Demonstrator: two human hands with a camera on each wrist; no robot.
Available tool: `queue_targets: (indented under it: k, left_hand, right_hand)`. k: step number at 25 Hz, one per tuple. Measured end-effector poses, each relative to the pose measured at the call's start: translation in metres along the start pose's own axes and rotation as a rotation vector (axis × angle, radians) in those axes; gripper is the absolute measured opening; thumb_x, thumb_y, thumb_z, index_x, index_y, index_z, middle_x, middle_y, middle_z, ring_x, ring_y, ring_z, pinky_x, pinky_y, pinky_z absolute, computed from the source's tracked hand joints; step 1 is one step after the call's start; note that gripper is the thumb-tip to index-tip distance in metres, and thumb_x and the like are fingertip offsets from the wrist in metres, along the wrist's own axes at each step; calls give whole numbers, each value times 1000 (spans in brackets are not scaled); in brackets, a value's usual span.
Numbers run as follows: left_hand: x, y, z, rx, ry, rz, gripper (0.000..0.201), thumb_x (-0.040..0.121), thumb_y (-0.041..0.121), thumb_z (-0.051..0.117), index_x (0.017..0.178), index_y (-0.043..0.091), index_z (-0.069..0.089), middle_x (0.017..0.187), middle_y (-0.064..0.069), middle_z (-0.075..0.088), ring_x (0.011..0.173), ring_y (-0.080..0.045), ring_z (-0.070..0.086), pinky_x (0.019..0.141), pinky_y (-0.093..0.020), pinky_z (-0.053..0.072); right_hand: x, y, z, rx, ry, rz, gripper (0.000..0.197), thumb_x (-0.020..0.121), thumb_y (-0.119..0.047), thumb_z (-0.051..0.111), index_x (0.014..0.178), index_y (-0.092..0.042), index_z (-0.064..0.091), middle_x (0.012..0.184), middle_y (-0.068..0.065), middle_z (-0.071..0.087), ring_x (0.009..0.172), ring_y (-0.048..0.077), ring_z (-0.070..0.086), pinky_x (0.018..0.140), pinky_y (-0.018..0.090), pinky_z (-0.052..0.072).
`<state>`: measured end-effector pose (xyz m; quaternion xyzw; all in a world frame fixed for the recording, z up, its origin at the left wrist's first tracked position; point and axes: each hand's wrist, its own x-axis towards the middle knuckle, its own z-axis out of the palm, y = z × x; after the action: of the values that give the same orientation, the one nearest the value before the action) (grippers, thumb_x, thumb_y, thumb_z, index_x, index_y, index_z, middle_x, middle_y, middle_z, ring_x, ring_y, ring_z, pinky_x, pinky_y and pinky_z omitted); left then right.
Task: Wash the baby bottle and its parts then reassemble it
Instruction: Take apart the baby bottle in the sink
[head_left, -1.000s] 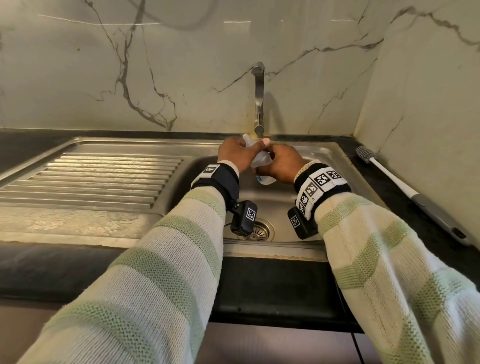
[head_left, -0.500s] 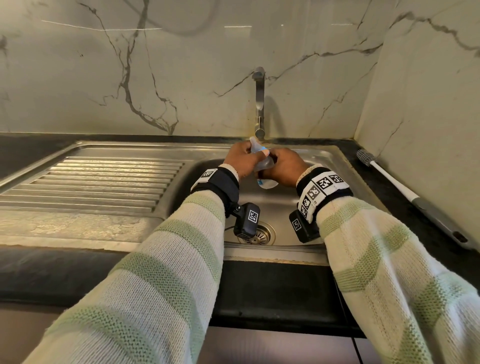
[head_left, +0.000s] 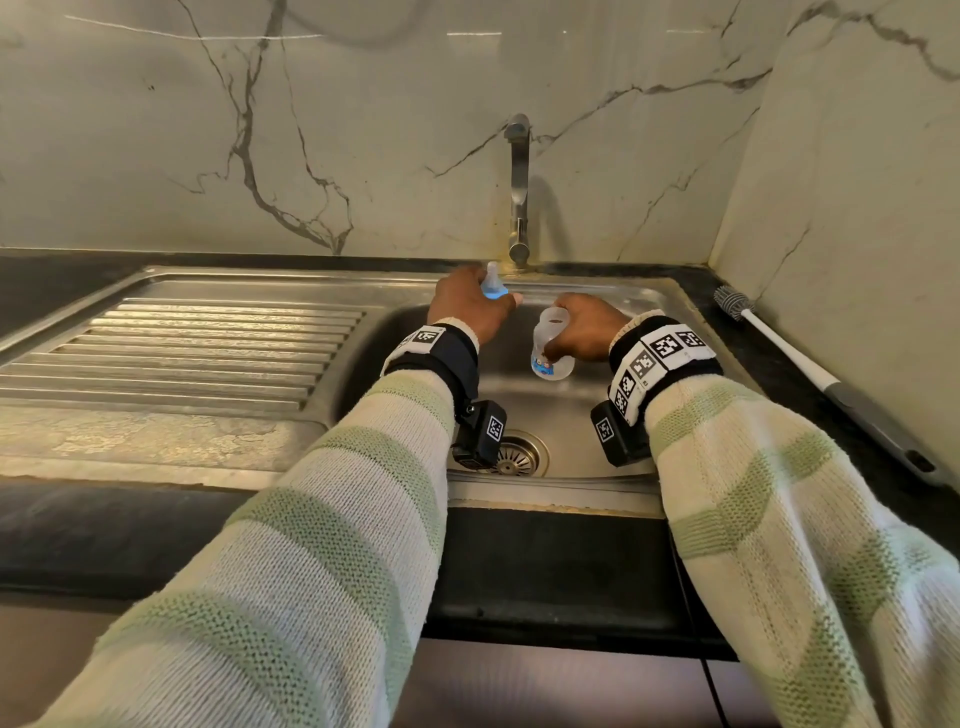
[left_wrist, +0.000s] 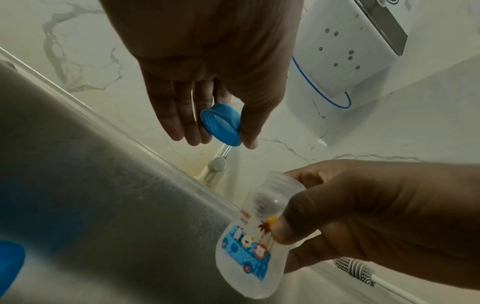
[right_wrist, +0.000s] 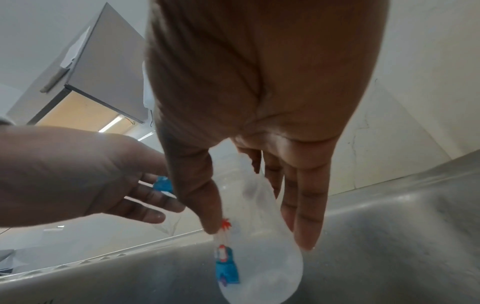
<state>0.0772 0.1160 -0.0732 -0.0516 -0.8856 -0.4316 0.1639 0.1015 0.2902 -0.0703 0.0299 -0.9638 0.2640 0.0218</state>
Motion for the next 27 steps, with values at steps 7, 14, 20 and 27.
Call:
queue_targets:
  k: [7,14,20,27]
  left_hand:
    - [-2,-4,3,117,-137,-17,43,83,38,75,114,11,64,108,-6,65,93,-23,60,81,-27,43]
    - [4,-11,14,196,-227,-22,29,83,39,75,93,15,63,88,-1,62,80,-20,59,71,-28,42]
    - [11,-14,21,260,-284,7,39,80,41,76,103,11,67,94,-2,63,85,-21,59,73,-28,41]
    - [13,-19,27,285,-339,18,41,77,42,78,104,12,70,95,-3,66,87,-22,61,73,-27,42]
  right_hand:
    - [15,24,4,-84,-64,54,46,70,-4,78,107,-25,60,115,4,61,97,24,62,80,38,57]
    - [32,43,25,-132,-162,159,34,78,-1,73,104,-20,64,102,4,63,96,25,64,77,37,58]
    - [50,52,39,-260,-178,169,40,72,-11,80,107,-15,63,100,6,64,89,25,66,82,45,59]
    - [60,70,49,-397,-265,199,46,73,-14,83,116,-13,66,111,7,68,99,27,68,87,40,57]
